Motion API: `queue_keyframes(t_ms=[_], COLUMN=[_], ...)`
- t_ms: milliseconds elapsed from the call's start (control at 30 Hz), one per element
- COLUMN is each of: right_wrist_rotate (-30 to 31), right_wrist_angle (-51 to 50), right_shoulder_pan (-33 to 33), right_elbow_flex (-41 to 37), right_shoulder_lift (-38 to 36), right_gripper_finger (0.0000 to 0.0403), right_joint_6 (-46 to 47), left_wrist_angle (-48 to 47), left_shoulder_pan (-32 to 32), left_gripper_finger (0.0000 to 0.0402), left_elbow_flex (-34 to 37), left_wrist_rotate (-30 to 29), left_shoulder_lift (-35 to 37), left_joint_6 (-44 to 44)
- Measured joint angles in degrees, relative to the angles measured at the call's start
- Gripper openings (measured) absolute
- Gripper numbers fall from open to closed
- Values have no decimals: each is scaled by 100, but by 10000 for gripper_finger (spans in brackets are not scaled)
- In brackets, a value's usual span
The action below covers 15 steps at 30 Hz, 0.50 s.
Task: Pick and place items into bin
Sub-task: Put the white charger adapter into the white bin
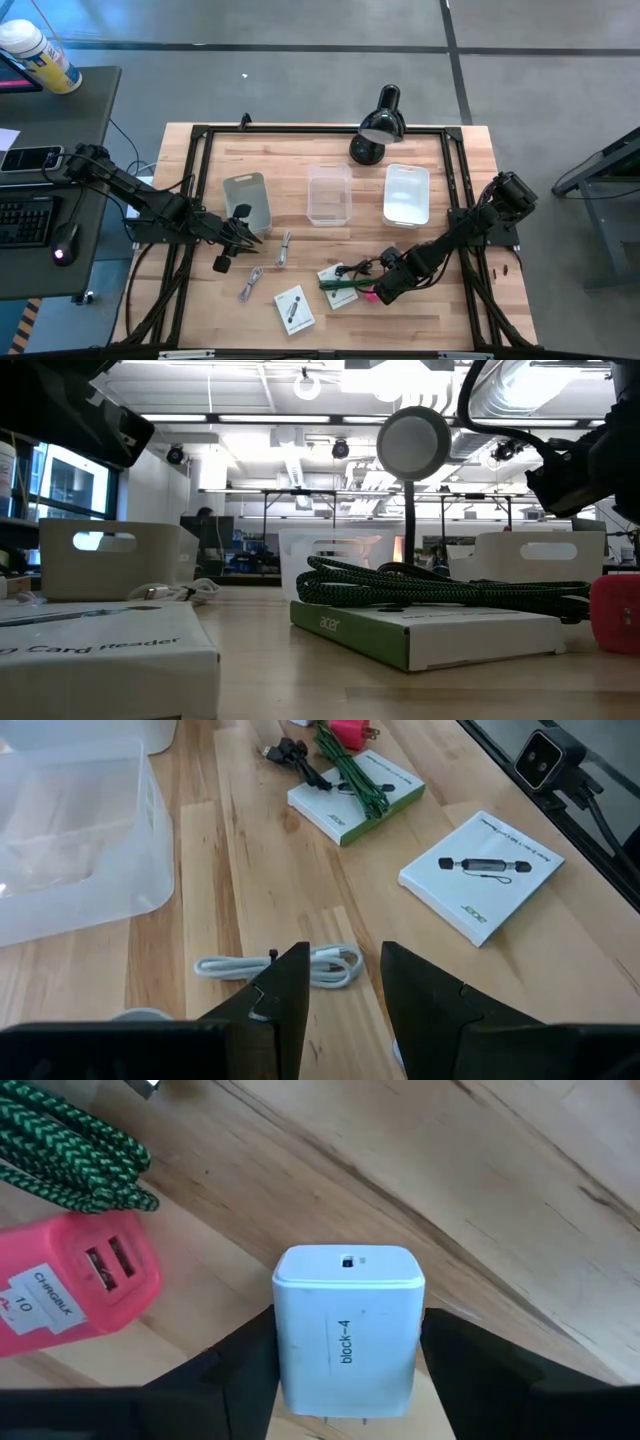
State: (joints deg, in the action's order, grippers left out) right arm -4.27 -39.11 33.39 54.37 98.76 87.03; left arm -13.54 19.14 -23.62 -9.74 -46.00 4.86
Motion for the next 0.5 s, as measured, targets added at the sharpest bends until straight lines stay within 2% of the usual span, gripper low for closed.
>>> queue_keyframes(t_ms=[300,500], right_wrist_rotate=[2,2], right_wrist_angle=[-2,-2], right_shoulder_pan=[0,0], right_elbow_flex=[-2,-2], right_shoulder_lift=[0,0], right_gripper_finger=[193,193], right_joint_6=[-5,-5], left_wrist_angle=[2,2], left_shoulder_pan=[2,2], left_gripper_finger=[113,113], left_elbow_flex=[0,0], left_wrist_rotate=[-42,-42], left_shoulder_lift=[2,2], left_joint_6=[-9,-9])
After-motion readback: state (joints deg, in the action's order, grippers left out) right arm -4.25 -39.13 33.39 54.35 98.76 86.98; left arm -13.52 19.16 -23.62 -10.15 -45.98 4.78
